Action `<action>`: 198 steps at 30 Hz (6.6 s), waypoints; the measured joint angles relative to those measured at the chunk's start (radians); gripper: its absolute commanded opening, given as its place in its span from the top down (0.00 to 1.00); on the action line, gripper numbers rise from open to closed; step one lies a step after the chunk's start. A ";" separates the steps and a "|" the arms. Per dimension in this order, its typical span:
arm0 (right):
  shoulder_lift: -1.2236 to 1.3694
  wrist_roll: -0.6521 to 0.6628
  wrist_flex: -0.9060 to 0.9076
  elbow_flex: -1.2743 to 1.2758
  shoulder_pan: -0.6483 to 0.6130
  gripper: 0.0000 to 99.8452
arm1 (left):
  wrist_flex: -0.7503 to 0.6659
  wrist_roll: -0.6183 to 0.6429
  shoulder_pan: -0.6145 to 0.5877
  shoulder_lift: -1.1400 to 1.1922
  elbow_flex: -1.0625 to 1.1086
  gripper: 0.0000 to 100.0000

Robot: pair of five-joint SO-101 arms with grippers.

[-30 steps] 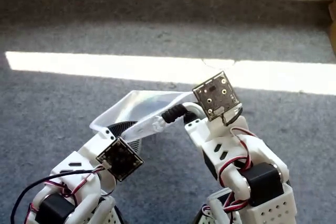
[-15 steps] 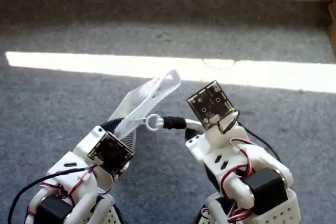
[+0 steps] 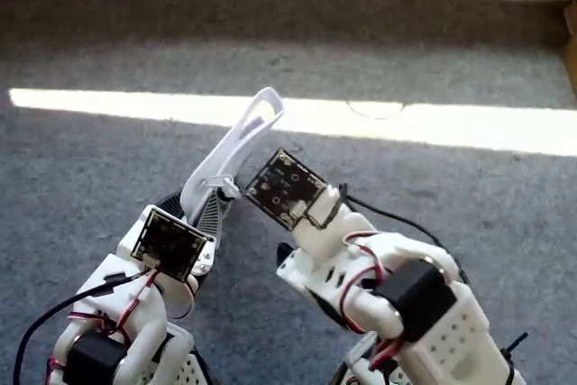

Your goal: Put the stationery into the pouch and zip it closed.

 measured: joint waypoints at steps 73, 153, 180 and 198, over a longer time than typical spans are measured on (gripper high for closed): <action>-0.265 0.041 -0.537 0.270 0.008 0.99 | 0.055 0.069 -0.006 0.000 -0.064 0.82; 0.175 0.003 -1.142 0.273 0.436 0.99 | 0.087 0.107 -0.005 0.000 -0.138 1.00; 0.269 0.005 -1.180 0.273 0.594 0.99 | 0.086 0.107 -0.003 0.012 -0.138 1.00; 0.267 -0.091 -1.071 0.272 0.618 0.90 | 0.084 0.107 0.000 0.003 -0.117 0.99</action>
